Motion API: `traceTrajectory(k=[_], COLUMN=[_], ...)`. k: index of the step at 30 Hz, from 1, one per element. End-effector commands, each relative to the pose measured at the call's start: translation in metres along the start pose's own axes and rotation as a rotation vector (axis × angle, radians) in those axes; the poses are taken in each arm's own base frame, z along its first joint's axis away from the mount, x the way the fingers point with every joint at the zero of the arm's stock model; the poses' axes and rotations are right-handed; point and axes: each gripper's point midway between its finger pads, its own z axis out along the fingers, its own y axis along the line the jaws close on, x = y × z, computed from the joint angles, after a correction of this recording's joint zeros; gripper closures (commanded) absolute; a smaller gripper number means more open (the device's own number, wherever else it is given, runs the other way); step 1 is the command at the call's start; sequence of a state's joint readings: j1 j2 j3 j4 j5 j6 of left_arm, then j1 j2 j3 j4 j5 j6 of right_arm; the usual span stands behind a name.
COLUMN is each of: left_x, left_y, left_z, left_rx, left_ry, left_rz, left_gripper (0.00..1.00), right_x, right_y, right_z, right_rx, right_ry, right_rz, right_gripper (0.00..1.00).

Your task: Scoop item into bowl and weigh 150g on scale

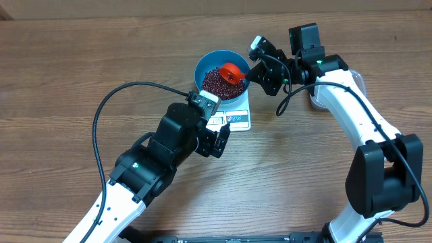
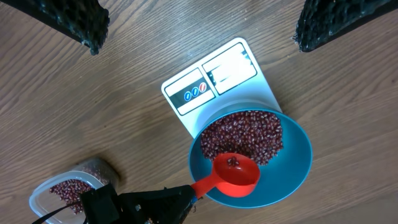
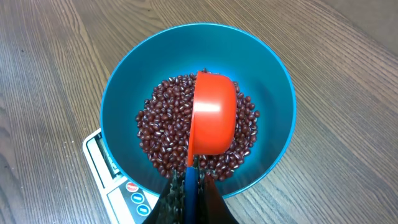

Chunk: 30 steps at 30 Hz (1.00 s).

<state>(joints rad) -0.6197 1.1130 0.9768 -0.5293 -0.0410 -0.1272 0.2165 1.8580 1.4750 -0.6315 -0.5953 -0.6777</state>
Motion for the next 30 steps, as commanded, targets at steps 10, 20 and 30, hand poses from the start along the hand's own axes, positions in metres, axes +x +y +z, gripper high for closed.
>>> traceTrajectory(k=[10, 20, 30], left_x=[0.0006, 0.0006, 0.0006], left_y=[0.0001, 0.0001, 0.0001], left_z=[0.0004, 0.0004, 0.0004], left_rx=[0.005, 0.005, 0.005], left_ry=[-0.002, -0.002, -0.002], left_rz=[0.005, 0.005, 0.005], left_gripper=[0.01, 0.01, 0.00], right_x=[-0.0196, -0.0198, -0.0215], right_y=[-0.0021, -0.0021, 0.0025], right_z=[-0.0154, -0.0155, -0.0152], right_rx=[0.029, 0.030, 0.006], right_ry=[-0.041, -0.041, -0.052], right_rz=[-0.036, -0.037, -0.022], right_gripper=[0.96, 0.96, 0.96])
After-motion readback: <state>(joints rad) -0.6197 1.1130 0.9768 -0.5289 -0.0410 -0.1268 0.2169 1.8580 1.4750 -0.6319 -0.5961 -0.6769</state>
